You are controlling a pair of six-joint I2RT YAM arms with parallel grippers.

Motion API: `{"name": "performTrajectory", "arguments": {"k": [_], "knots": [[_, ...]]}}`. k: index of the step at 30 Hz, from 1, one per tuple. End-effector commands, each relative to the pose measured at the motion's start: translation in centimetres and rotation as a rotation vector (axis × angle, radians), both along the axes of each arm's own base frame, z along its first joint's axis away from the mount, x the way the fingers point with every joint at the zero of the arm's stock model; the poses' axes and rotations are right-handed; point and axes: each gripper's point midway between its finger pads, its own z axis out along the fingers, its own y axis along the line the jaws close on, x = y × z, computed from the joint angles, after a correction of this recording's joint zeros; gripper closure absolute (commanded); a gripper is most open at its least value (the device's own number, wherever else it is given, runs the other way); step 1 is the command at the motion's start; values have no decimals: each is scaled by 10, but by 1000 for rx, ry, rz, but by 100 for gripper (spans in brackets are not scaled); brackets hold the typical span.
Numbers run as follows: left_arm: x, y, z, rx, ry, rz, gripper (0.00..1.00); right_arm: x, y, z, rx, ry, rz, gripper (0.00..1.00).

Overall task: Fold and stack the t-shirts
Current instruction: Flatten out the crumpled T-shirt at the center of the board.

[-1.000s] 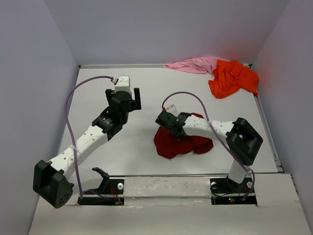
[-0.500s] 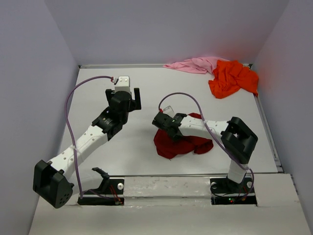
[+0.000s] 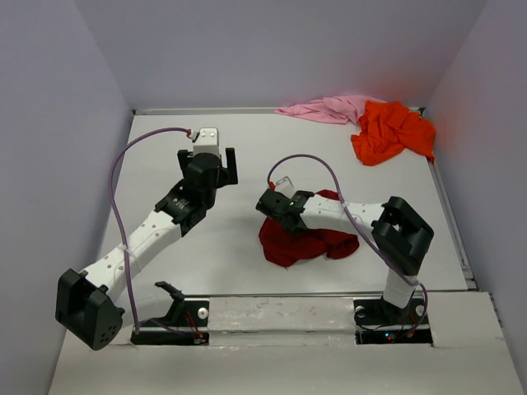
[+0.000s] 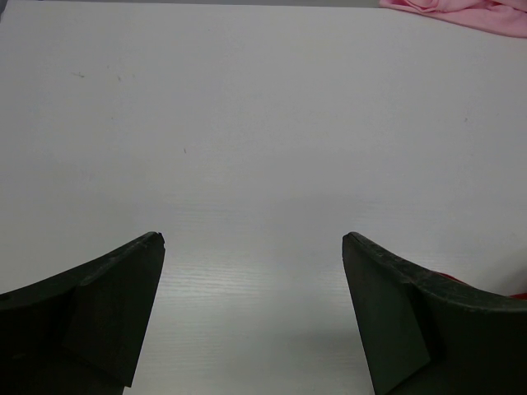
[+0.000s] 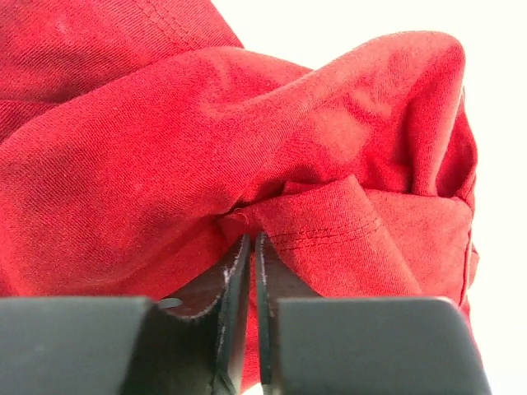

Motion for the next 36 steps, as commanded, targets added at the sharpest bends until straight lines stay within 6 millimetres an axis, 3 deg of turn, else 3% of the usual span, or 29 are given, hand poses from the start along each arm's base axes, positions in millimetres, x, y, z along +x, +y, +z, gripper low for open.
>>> {"name": "performTrajectory", "arguments": {"k": [1,3,13,18,21,28,36], "knots": [[2,0,15,-26,-38,5,1,3,-1,6,-14,-42,-18,92],[3,-1,16,-27,-39,4,1,3,-2,6,-16,-44,-20,100],[3,-1,17,-28,-40,4,1,3,3,18,22,-51,-11,100],[3,-1,17,-28,-39,4,1,2,7,14,8,-37,4,65],[2,-1,17,-29,-40,4,1,2,5,6,-15,-32,0,57],[2,-1,17,-29,-41,3,1,3,1,-4,-44,-34,-8,55],[2,-1,18,-31,-42,3,1,-3,5,-1,-42,-35,4,55]]}}
